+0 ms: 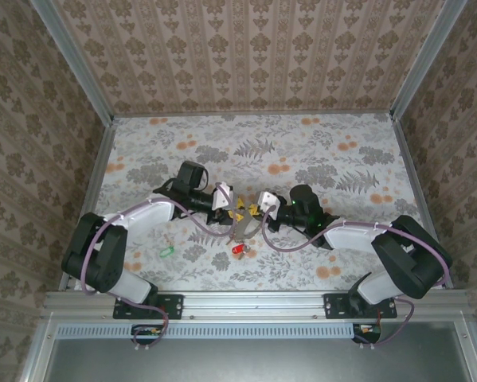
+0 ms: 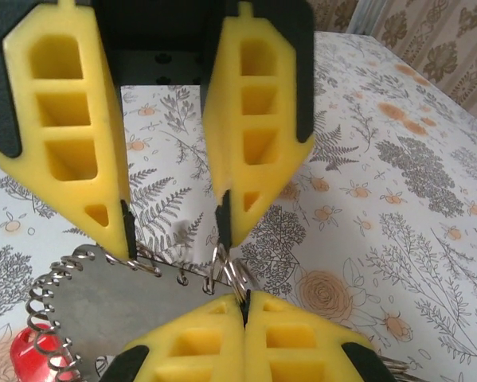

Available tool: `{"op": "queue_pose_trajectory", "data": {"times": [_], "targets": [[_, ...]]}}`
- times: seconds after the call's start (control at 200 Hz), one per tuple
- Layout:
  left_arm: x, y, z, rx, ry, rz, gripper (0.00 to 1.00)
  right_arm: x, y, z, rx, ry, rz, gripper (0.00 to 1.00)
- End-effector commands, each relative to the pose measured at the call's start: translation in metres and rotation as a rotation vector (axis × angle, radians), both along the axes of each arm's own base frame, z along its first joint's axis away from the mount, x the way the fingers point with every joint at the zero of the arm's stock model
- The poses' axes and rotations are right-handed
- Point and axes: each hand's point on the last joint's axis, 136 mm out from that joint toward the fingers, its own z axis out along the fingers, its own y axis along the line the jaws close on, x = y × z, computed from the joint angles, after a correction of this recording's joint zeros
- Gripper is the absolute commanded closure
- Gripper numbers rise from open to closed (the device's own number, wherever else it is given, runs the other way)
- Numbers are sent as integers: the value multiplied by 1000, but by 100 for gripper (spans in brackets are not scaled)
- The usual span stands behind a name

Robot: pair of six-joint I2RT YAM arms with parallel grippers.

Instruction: Put the keys on the keyring

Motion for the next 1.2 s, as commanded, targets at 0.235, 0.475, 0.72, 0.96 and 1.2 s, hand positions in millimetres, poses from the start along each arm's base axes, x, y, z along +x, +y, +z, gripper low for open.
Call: {"op": "queue_pose_trajectory", "data": {"times": [0.235, 0.475, 0.72, 0.96, 1.2], "targets": [[-15, 9, -13, 58, -45, -5, 63, 22, -6, 32, 137, -26, -123, 100], [-16, 9, -8, 40, -32, 7, 62, 23, -4, 35, 145, -24, -114, 100], [-12, 18, 35, -66, -18, 38, 62, 15, -1, 38, 140, -39, -59, 100], [5, 22, 48, -57, -18, 105, 62, 5, 10, 42, 112, -37, 49, 100], [10, 17, 44, -34, 14, 104, 70, -1, 14, 45, 109, -39, 97, 100]]}}
